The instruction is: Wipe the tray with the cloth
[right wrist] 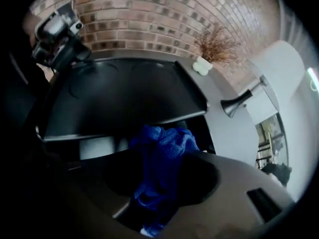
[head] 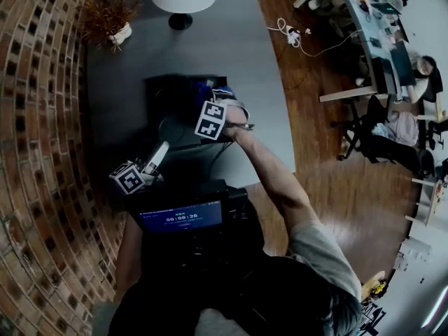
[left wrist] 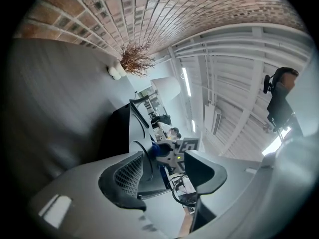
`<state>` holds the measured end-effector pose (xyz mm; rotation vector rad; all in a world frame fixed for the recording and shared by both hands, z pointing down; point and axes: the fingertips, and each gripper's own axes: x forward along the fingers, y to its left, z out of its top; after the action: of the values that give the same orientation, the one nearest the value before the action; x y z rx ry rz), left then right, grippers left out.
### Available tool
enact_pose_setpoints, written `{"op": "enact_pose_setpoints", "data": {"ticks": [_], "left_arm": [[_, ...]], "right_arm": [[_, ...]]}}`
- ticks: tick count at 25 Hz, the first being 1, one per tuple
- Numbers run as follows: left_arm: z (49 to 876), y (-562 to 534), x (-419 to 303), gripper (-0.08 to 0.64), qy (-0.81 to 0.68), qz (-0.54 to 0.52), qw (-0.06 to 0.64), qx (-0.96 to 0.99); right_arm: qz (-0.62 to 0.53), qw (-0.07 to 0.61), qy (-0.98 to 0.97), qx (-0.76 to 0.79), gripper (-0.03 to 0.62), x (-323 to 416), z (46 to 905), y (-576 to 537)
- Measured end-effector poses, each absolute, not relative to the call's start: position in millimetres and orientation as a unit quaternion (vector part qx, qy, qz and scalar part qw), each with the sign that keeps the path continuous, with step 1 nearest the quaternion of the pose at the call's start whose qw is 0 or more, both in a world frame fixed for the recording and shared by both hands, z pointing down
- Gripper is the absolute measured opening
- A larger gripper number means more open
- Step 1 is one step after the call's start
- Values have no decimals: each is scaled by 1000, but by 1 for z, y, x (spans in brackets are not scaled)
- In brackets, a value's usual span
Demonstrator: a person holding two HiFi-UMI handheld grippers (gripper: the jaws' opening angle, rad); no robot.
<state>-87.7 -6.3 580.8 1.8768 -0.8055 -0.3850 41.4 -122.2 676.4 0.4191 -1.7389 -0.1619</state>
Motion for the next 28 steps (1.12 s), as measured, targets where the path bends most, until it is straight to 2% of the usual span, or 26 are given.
{"op": "enact_pose_setpoints", "data": {"ticks": [2, 3, 4, 5, 9, 12, 13, 14, 15, 16, 20, 22, 25, 28], "left_arm": [[587, -7, -90, 262, -335, -158, 507, 778], [586, -7, -91, 262, -335, -157, 508, 778], [585, -8, -91, 262, -335, -158, 509, 777], [585, -8, -93, 262, -335, -161, 509, 776], [588, -10, -99, 262, -339, -171, 510, 772], [588, -13, -99, 245, -346, -176, 510, 768], [587, -13, -99, 244, -347, -177, 510, 767], [586, -12, -98, 244, -347, -177, 512, 766], [586, -12, -97, 244, -347, -176, 513, 765], [585, -11, -96, 244, -346, -176, 514, 765], [586, -13, -97, 239, -343, -175, 514, 766], [586, -13, -97, 239, -344, -175, 514, 766], [586, -15, -98, 239, -345, -177, 513, 766], [585, -14, -99, 239, -346, -178, 512, 766]], "right_arm": [[-94, 624, -757, 170, 200, 38, 686, -126], [-90, 619, -762, 168, 252, 38, 681, -126], [-78, 611, -770, 166, 346, 38, 673, -123], [-64, 602, -779, 163, 396, 38, 664, -119], [-37, 583, -795, 162, 396, 45, 637, -113], [-50, 631, -762, 136, 395, 52, 664, -115], [-62, 648, -749, 123, 357, 51, 675, -114], [-76, 658, -741, 114, 230, 49, 683, -115], [-85, 658, -740, 115, 176, 45, 685, -119], [-89, 650, -744, 127, 159, 41, 684, -126], [-96, 618, -750, 217, 152, 31, 679, -167], [-116, 620, -752, 193, 149, 24, 683, -160], [-155, 630, -758, 71, 141, 22, 685, -126], [-151, 615, -766, 107, 141, 29, 673, -142]]}}
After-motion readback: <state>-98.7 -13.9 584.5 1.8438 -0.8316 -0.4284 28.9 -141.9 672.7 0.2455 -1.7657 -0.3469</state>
